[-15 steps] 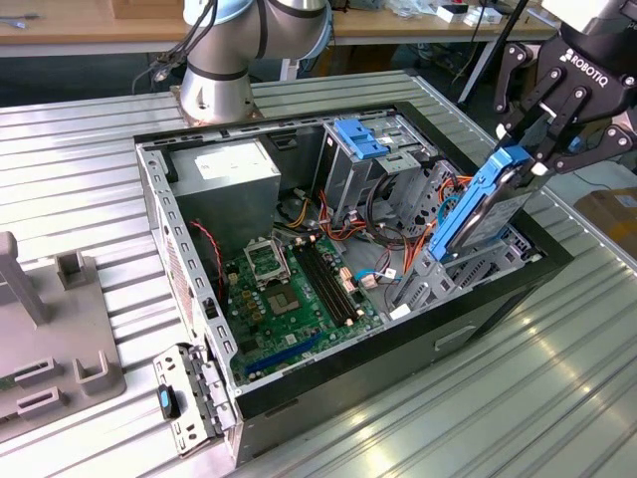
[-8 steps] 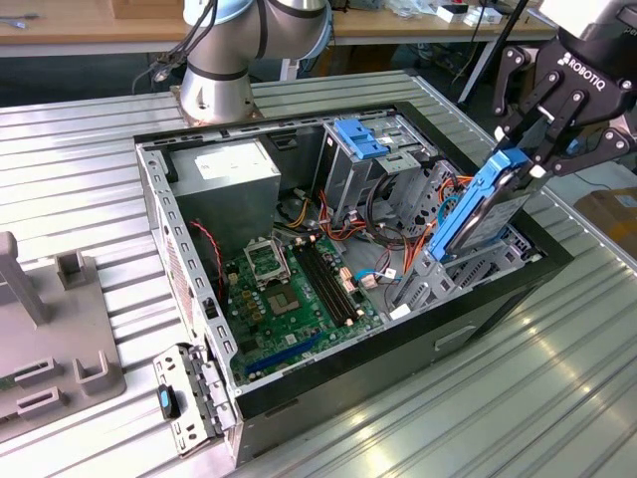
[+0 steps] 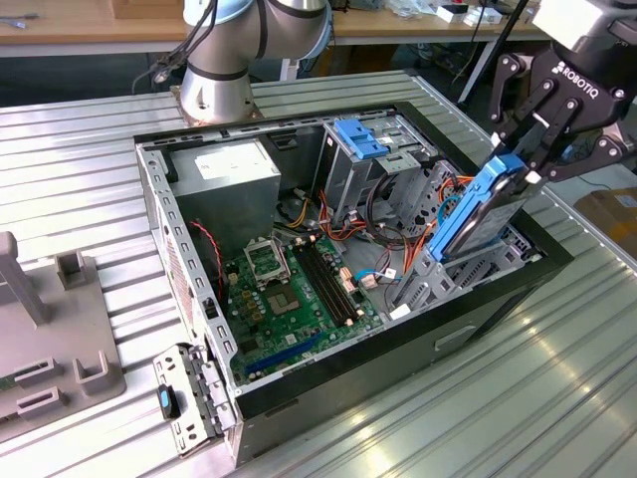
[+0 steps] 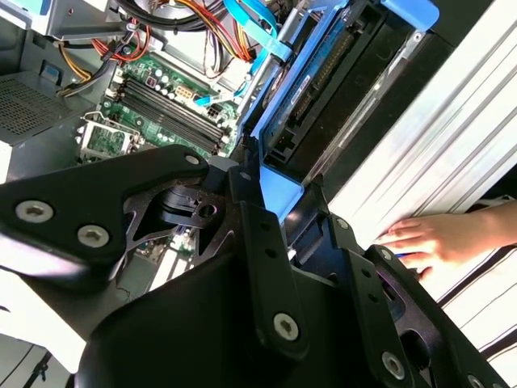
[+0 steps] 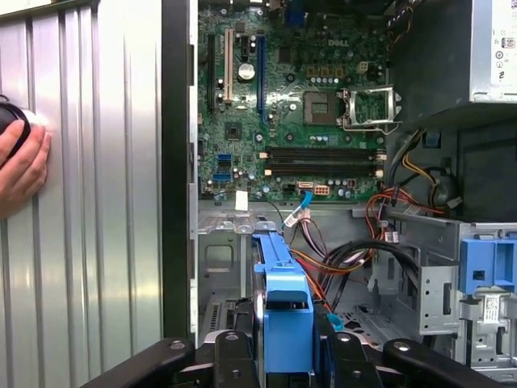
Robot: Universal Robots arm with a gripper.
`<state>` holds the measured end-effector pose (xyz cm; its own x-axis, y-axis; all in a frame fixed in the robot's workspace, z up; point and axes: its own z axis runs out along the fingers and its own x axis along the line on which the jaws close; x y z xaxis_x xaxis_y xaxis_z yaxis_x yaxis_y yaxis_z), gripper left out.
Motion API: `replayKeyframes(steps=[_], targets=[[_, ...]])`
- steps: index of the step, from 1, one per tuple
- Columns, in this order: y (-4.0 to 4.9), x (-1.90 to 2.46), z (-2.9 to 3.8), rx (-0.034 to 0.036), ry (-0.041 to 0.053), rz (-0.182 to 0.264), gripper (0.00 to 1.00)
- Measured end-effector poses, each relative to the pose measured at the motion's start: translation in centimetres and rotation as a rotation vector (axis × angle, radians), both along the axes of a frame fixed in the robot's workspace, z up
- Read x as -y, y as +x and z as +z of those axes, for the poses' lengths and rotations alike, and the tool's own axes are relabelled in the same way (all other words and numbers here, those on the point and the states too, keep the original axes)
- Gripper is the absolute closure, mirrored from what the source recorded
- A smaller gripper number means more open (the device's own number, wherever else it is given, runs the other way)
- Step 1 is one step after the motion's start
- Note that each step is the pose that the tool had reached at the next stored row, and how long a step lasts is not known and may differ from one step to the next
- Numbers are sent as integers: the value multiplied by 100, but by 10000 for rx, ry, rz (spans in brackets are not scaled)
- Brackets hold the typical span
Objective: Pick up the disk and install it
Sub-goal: 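Insert the disk into the insertion slot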
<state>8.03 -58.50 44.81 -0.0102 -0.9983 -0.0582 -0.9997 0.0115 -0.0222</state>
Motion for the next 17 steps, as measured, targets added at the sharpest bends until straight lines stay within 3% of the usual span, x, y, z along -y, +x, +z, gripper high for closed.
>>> replayKeyframes(steps=[14, 17], targets=[[-22, 0, -225, 0, 0, 87, 64], [-22, 0, -231, 0, 0, 92, 64]])
